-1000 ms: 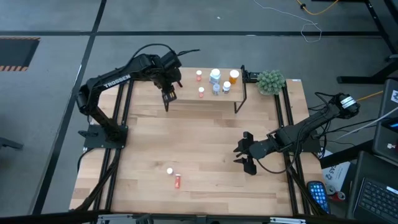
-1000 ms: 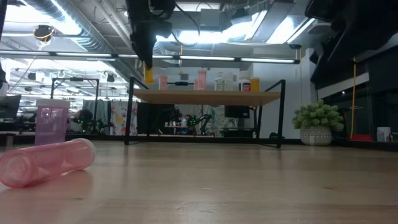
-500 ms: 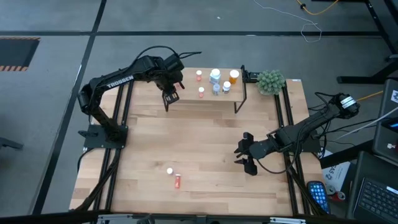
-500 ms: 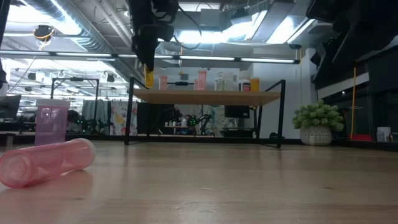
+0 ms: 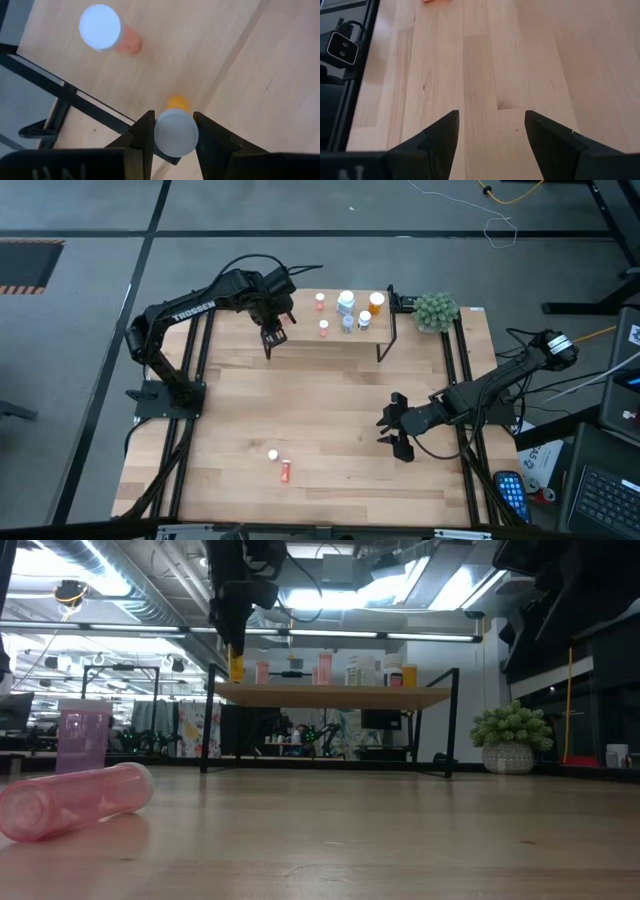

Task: Pick and place medicine bottles onto shelf by color
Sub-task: Put the small orange pill bottle on the shelf, then put the small pink pill bottle on the shelf

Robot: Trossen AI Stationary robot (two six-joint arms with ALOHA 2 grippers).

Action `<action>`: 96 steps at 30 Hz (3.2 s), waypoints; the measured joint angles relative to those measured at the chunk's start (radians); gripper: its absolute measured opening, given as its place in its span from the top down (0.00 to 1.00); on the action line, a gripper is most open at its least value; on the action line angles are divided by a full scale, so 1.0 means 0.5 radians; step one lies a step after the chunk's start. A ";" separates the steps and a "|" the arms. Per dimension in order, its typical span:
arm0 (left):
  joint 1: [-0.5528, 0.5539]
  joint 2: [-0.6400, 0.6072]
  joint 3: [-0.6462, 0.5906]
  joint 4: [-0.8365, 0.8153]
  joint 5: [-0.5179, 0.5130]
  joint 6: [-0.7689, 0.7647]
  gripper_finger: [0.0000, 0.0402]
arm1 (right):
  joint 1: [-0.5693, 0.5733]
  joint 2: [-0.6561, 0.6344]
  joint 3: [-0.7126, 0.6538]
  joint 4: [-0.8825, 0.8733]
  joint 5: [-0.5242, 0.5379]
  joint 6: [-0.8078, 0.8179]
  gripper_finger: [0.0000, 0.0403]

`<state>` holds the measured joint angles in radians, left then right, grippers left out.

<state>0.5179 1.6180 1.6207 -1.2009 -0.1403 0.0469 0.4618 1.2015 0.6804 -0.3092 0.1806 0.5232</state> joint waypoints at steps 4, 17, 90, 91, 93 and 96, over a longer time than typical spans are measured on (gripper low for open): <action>-0.010 0.000 0.000 0.031 -0.001 -0.017 0.75 | 0.000 0.000 0.000 0.000 -0.001 -0.008 0.43; -0.056 0.055 0.001 0.019 -0.036 0.001 0.75 | -0.001 0.000 0.000 0.002 -0.004 -0.007 0.43; -0.651 -0.469 0.145 0.150 0.398 -0.521 0.56 | -0.002 0.000 0.000 0.004 -0.188 0.097 0.43; -0.733 -0.471 0.145 0.134 0.408 -0.562 0.56 | -0.002 0.000 0.000 0.007 -0.173 0.100 0.43; -0.905 -0.468 0.144 0.105 0.410 -0.638 0.56 | -0.001 0.000 0.000 0.011 -0.131 0.123 0.43; -1.165 -0.453 0.143 0.093 0.400 -0.757 0.56 | -0.001 0.000 0.000 0.011 -0.060 0.247 0.43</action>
<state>-0.0649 1.3916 1.6924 -1.1543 0.0596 -0.3313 0.4614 1.2015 0.6804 -0.3038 0.1507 0.6466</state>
